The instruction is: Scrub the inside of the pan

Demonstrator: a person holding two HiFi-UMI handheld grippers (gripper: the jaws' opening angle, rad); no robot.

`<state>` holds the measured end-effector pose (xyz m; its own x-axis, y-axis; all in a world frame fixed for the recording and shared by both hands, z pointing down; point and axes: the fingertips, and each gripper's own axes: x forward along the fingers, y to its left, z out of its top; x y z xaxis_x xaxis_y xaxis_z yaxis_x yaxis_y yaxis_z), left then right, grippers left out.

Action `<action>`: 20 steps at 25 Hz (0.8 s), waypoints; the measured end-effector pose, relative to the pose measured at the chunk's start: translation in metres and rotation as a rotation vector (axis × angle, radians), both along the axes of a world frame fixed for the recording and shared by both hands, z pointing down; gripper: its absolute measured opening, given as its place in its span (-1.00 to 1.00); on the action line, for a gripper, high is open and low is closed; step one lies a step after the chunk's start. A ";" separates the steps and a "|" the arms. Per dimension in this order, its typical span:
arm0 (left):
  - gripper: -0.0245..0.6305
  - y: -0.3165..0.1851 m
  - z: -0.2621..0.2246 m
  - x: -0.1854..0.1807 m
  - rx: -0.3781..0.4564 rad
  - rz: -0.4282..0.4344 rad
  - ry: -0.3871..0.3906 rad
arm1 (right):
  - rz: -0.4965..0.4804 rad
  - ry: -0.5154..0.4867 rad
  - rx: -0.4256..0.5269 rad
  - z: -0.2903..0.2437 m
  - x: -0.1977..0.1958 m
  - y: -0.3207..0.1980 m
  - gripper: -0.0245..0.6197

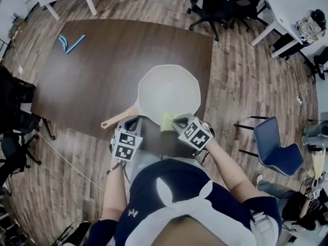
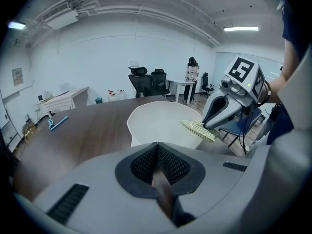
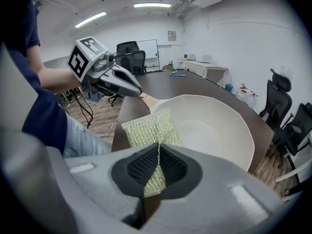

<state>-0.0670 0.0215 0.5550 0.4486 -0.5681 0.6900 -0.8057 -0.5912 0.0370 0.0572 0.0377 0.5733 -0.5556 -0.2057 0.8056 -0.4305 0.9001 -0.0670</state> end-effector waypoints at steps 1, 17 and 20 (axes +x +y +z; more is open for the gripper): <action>-0.91 -0.002 0.001 -0.002 0.001 0.006 -0.012 | -0.005 0.007 0.001 0.001 -0.003 -0.004 -0.90; -0.60 -0.036 0.035 -0.029 -0.029 0.134 -0.194 | -0.037 0.127 -0.101 0.032 -0.026 -0.059 -0.90; -0.41 -0.039 0.040 -0.032 -0.045 0.172 -0.215 | -0.044 0.135 -0.114 0.035 -0.031 -0.064 -0.90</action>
